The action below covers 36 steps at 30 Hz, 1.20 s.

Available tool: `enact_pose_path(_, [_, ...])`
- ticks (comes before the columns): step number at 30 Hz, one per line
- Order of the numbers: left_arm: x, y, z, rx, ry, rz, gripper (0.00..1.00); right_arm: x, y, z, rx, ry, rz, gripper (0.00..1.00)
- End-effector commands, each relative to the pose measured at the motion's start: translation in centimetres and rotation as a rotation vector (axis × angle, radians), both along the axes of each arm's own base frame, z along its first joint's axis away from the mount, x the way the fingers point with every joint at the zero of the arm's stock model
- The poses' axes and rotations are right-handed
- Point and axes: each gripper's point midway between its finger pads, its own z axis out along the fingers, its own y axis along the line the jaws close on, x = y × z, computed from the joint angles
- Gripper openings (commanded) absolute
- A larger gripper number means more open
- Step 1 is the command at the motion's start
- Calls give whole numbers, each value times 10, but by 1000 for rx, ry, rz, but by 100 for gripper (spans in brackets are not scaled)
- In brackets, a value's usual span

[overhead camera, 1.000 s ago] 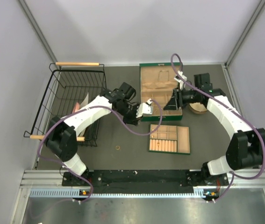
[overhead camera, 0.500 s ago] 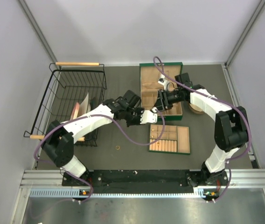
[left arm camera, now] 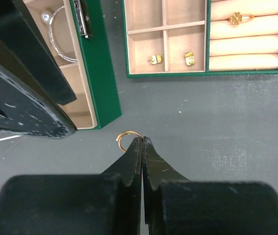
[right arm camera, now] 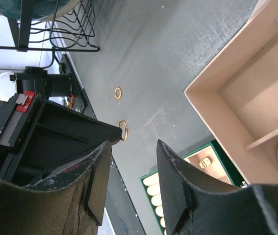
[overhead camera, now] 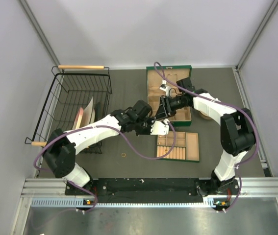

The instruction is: Organize the mixed jewelry

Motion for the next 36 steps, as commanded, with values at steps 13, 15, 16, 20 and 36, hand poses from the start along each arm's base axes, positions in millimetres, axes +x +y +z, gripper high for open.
enact_pose_path(13, [5, -13, 28, -59, -111, -15, 0, 2, 22, 2, 4, -43, 42, 40])
enact_pose_path(15, [4, -14, 26, -56, -106, -17, 0, 0, 25, 3, 6, -45, 49, 40])
enact_pose_path(16, [5, -14, 26, -56, -107, -16, 0, 0, 25, 3, 7, -48, 51, 40])
enact_pose_path(20, [4, -14, 25, -48, -110, -20, 0, -1, 27, 4, 9, -48, 57, 40])
enact_pose_path(36, [6, -13, 21, -35, -122, -23, 0, -11, 35, 0, 14, -31, 93, 31])
